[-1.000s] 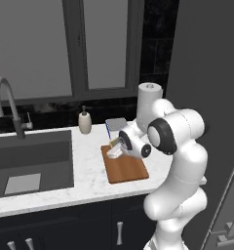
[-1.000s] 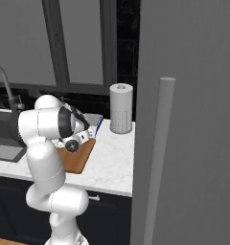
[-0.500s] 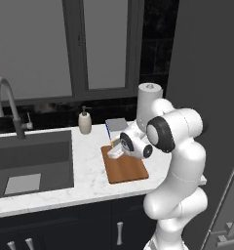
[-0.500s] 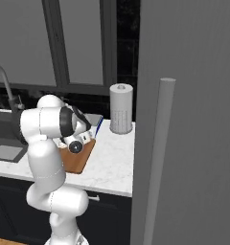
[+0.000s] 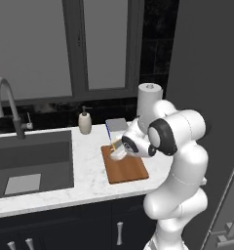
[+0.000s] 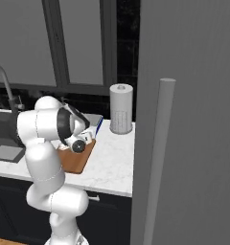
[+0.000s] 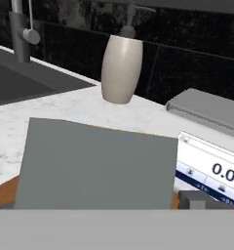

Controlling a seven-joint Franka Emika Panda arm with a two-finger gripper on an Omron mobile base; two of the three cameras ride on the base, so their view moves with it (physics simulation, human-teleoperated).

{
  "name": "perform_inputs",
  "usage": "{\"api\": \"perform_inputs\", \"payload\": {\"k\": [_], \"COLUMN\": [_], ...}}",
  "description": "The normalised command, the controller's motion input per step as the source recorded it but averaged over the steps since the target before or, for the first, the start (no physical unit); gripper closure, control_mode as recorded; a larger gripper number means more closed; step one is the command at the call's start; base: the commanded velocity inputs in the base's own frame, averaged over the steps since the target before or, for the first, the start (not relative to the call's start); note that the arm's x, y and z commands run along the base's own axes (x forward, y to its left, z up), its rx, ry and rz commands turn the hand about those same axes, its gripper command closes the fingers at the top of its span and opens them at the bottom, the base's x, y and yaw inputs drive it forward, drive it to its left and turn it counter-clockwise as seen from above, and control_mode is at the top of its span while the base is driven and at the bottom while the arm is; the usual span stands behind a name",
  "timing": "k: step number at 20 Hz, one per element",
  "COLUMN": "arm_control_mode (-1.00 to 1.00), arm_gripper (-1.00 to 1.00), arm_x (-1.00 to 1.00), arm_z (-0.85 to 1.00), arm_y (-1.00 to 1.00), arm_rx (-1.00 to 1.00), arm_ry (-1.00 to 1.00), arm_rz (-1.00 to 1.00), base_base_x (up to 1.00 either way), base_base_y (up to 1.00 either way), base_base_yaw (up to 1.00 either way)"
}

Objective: Pick up the sponge from the counter and clean the cutting board by briefly scrubbing or pressing down on the cutting board. Once finished, release the sponge.

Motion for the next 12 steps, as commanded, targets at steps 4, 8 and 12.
{"api": "perform_inputs", "payload": {"k": [4,8,12], "arm_control_mode": [-1.00,-1.00,-1.00], "arm_gripper": [-1.00,-1.00,-1.00], "arm_x": [-0.82,-0.86,-0.78], "arm_z": [-1.00,-1.00,-1.00], "arm_y": [-0.63,-0.68,-0.74], "arm_rx": [0.00,0.00,0.00], "arm_ry": [0.00,0.00,0.03], "arm_rz": [0.14,0.15,0.15], "base_base_x": [0.00,0.00,0.00], "base_base_y": [0.00,0.00,0.00], "base_base_yaw": [0.00,0.00,0.00]}}
